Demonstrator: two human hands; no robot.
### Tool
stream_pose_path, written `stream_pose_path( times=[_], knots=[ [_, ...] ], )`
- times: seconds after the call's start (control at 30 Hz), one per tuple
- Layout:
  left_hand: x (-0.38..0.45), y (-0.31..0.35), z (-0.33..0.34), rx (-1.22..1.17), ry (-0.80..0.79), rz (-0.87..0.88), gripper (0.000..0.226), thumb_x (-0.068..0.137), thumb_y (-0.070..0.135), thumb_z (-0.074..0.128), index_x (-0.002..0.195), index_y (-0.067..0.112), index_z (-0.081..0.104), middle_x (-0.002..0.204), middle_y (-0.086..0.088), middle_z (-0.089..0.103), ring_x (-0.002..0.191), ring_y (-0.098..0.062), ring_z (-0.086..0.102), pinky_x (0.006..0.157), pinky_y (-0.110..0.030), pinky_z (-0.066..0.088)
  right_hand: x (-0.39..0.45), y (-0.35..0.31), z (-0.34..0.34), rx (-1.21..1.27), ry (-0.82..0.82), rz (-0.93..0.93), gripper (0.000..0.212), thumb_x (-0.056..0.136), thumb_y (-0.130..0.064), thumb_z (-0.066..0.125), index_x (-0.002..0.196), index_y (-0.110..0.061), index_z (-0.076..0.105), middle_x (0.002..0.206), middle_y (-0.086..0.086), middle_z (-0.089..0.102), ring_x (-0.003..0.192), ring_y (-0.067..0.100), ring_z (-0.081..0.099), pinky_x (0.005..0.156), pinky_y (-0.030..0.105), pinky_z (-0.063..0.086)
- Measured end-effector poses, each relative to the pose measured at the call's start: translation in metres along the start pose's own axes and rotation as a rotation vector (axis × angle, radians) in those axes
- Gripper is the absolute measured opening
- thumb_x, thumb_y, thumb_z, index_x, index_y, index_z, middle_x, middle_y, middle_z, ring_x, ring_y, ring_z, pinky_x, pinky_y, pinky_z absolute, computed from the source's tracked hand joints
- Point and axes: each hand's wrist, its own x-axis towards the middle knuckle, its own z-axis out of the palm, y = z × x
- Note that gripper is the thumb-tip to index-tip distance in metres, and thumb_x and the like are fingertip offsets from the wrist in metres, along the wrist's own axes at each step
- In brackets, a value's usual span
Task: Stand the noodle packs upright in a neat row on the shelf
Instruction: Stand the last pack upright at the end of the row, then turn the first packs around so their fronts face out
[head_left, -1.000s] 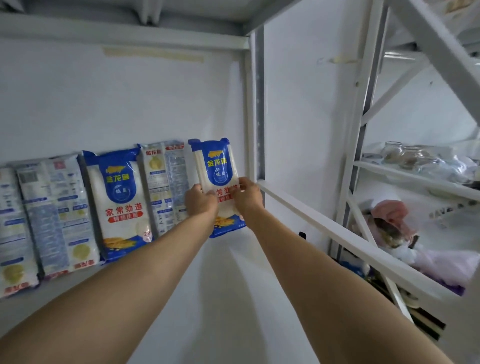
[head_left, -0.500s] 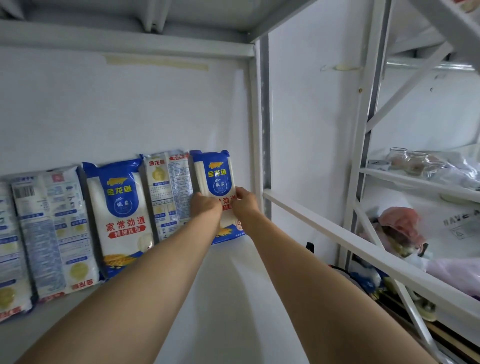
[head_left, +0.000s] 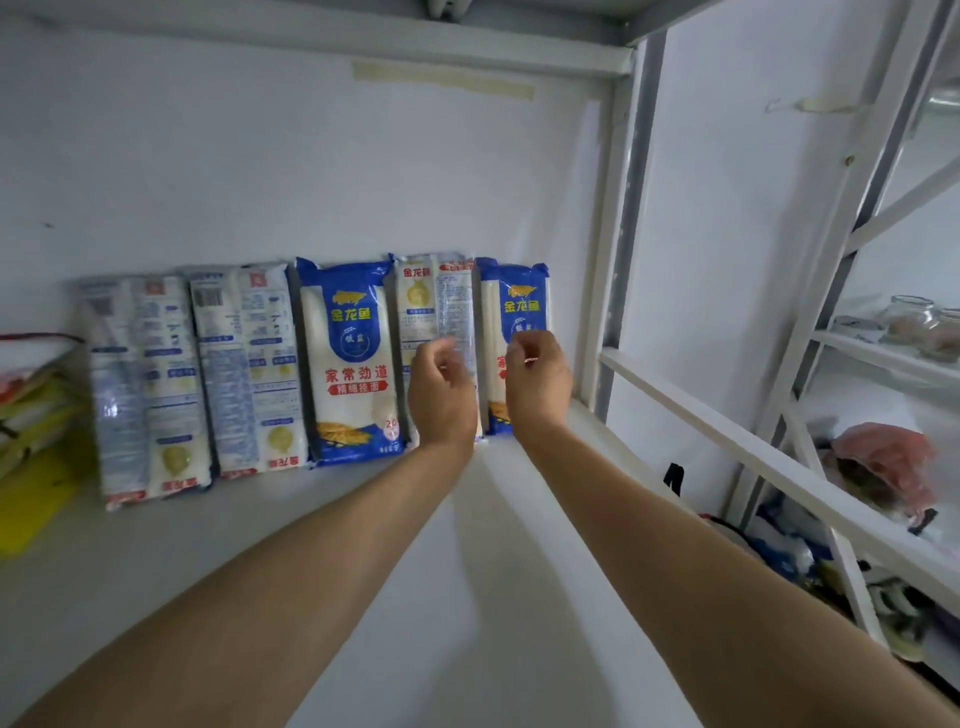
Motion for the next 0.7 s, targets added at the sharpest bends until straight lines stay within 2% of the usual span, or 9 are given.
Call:
stream_pose_path(
  times=[0.1,0.2,0.3,0.43,0.47,0.57,0.63,0.7],
  knots=[
    [0.002,-0.006,-0.036,-0.046,0.073,-0.051,0.022,0.097,0.014,0.048,0.115,0.01,0.059,0.115,-0.006,0.065,0.105,-0.025,0.065,0.089,-0.042,0.057,-0.023,-0.013,0.018,0.034,-0.127,0.004,0.018,0.095,-0.017,0.049,0.105,-0.016,0.063,0.096,-0.003,0.066,0.092,0.019,0.063,0.082,0.037,0.055],
    [0.009,-0.013,-0.075,0.009,0.141,-0.08,0.023,0.096,0.012,0.047,0.115,0.006,0.059,0.118,-0.014,0.065,0.107,-0.029,0.064,0.09,-0.04,0.055,-0.047,-0.03,0.044,0.049,-0.26,0.006,0.02,0.095,-0.018,0.049,0.109,-0.014,0.064,0.096,-0.001,0.067,0.089,0.017,0.063,0.082,0.035,0.055],
    [0.021,-0.02,-0.113,0.068,0.231,-0.069,0.025,0.095,0.011,0.045,0.116,0.006,0.058,0.119,-0.016,0.064,0.108,-0.033,0.063,0.094,-0.045,0.052,-0.072,-0.048,0.074,0.11,-0.387,0.077,0.025,0.095,-0.021,0.049,0.112,-0.012,0.065,0.1,0.005,0.072,0.093,0.023,0.067,0.086,0.041,0.056],
    [0.034,-0.022,-0.168,0.173,0.342,-0.069,0.03,0.095,0.008,0.047,0.124,0.002,0.053,0.126,-0.017,0.058,0.114,-0.029,0.058,0.093,-0.029,0.045,-0.103,-0.072,0.113,0.113,-0.553,0.095,0.028,0.094,-0.022,0.046,0.11,-0.009,0.066,0.103,0.012,0.072,0.097,0.031,0.068,0.089,0.045,0.055],
    [0.037,-0.02,-0.182,0.21,0.364,-0.094,0.032,0.094,0.007,0.049,0.125,0.001,0.052,0.128,-0.018,0.057,0.116,-0.03,0.057,0.093,-0.029,0.043,-0.11,-0.077,0.122,0.11,-0.607,0.099,0.028,0.094,-0.021,0.046,0.109,-0.009,0.066,0.105,0.014,0.072,0.098,0.033,0.068,0.088,0.045,0.055],
    [0.059,-0.021,-0.224,0.247,0.421,-0.187,0.036,0.092,0.008,0.049,0.127,-0.001,0.051,0.13,-0.022,0.056,0.119,-0.036,0.055,0.1,-0.04,0.043,-0.13,-0.09,0.15,0.092,-0.776,0.116,0.03,0.093,-0.022,0.047,0.111,-0.008,0.067,0.112,0.018,0.069,0.105,0.038,0.065,0.091,0.046,0.052],
    [0.074,-0.023,-0.248,0.239,0.411,-0.238,0.044,0.089,0.013,0.048,0.132,0.001,0.049,0.132,-0.022,0.055,0.12,-0.037,0.055,0.101,-0.045,0.046,-0.139,-0.098,0.17,0.07,-0.866,0.112,0.038,0.092,-0.026,0.049,0.123,-0.01,0.063,0.122,0.015,0.067,0.113,0.036,0.063,0.1,0.048,0.05],
    [0.089,-0.031,-0.267,0.251,0.369,-0.265,0.054,0.082,0.021,0.042,0.132,0.002,0.049,0.131,-0.023,0.056,0.117,-0.041,0.058,0.097,-0.051,0.05,-0.146,-0.107,0.186,0.074,-0.915,0.127,0.045,0.094,-0.028,0.051,0.136,-0.015,0.054,0.132,0.01,0.062,0.117,0.032,0.061,0.103,0.044,0.048]
  ],
)
